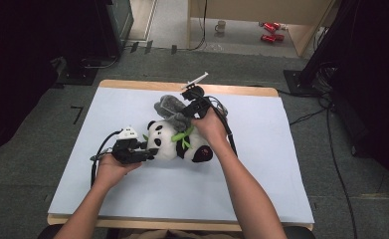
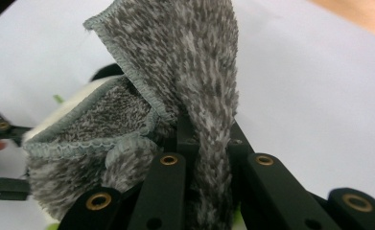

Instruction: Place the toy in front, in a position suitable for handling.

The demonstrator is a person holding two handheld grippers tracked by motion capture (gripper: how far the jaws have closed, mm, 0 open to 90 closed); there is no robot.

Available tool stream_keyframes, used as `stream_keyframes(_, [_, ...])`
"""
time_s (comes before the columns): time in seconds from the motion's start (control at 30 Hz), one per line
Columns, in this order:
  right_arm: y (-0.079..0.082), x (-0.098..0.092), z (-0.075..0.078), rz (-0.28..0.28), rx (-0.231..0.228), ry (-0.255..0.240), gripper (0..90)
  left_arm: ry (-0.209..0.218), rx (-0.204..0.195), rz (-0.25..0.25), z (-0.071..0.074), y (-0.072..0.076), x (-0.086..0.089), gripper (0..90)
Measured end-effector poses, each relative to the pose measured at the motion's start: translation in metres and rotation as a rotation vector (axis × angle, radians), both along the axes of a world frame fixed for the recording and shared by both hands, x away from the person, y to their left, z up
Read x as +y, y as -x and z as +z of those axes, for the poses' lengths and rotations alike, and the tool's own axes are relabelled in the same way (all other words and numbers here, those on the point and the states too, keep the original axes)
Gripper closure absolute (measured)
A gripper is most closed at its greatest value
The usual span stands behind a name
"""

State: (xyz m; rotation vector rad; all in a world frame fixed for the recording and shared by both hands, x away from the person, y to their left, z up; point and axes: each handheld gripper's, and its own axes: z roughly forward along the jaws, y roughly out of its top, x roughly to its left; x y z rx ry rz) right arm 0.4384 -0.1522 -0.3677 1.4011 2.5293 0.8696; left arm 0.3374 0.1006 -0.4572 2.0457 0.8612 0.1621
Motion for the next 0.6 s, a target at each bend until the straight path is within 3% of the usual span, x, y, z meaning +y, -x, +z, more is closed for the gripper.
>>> stream_keyframes(0.27, [-0.003,-0.039,0.007,-0.078,0.018,0.071,83.8,0.004,0.005,-0.002,-0.001,0.000,0.000,60.2])
stream_keyframes(0.47, [-0.003,-0.064,0.013,-0.137,0.004,0.083,84.0,0.000,0.003,-0.004,-0.001,0.000,0.000,60.2])
stream_keyframes(0.6, [-0.001,-0.069,0.025,-0.144,-0.009,0.025,84.1,-0.003,0.001,-0.004,-0.001,0.000,0.000,60.2])
